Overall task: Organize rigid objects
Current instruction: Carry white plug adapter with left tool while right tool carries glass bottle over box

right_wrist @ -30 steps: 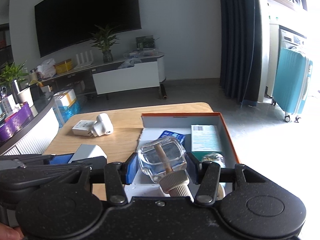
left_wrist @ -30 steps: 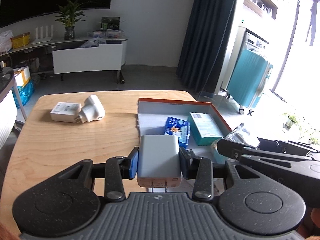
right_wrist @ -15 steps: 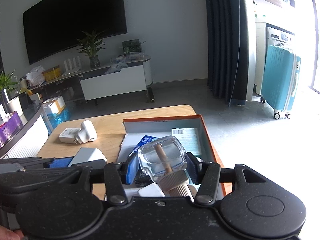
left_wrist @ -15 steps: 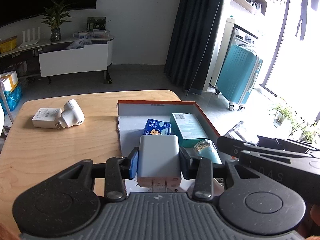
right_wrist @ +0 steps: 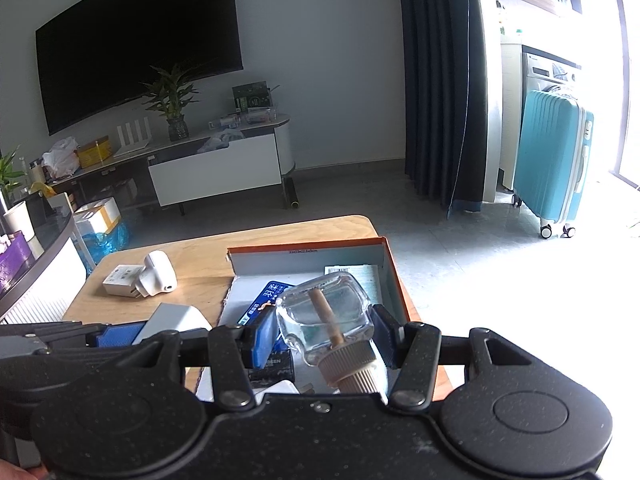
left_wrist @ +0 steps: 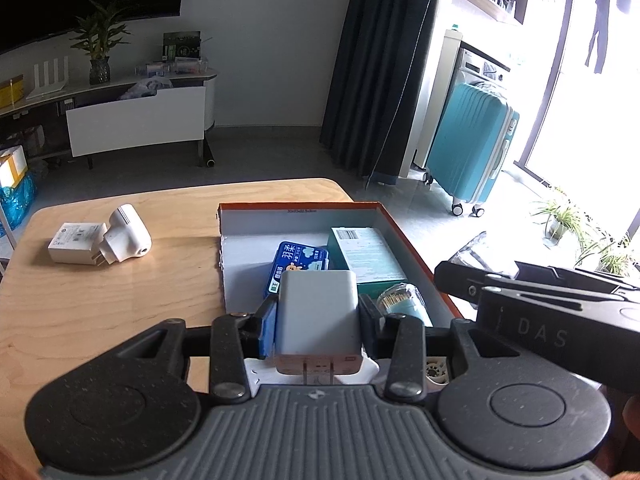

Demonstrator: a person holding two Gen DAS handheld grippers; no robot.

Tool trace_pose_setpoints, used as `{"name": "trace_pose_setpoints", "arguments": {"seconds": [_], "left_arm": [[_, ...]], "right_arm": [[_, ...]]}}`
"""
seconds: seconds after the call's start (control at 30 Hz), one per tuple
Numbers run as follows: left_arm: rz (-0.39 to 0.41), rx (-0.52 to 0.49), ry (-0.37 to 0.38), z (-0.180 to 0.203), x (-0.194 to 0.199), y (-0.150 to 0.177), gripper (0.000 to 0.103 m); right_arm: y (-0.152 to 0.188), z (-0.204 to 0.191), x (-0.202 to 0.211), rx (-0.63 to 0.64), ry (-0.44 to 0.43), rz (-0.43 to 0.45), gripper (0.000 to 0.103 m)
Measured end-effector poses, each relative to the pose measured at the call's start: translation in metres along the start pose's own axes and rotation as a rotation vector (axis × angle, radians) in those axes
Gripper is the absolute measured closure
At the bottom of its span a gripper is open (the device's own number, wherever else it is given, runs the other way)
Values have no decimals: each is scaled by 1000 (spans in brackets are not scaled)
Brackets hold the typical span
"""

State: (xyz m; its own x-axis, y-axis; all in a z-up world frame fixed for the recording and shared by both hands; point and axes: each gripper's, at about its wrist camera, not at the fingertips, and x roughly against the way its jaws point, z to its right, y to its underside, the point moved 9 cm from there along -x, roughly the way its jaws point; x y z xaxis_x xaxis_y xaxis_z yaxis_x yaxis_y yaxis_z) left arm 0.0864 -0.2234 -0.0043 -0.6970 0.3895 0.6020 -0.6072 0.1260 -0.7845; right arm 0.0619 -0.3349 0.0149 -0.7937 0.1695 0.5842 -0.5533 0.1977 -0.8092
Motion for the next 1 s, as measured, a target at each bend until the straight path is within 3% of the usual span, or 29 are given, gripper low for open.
{"name": "trace_pose_setpoints", "arguments": {"seconds": [1.0], "left_arm": [[-41,-2,-10,-2,-30,-10,62]], "right_arm": [[-10,13,-33,-3,8,-36,41]]}}
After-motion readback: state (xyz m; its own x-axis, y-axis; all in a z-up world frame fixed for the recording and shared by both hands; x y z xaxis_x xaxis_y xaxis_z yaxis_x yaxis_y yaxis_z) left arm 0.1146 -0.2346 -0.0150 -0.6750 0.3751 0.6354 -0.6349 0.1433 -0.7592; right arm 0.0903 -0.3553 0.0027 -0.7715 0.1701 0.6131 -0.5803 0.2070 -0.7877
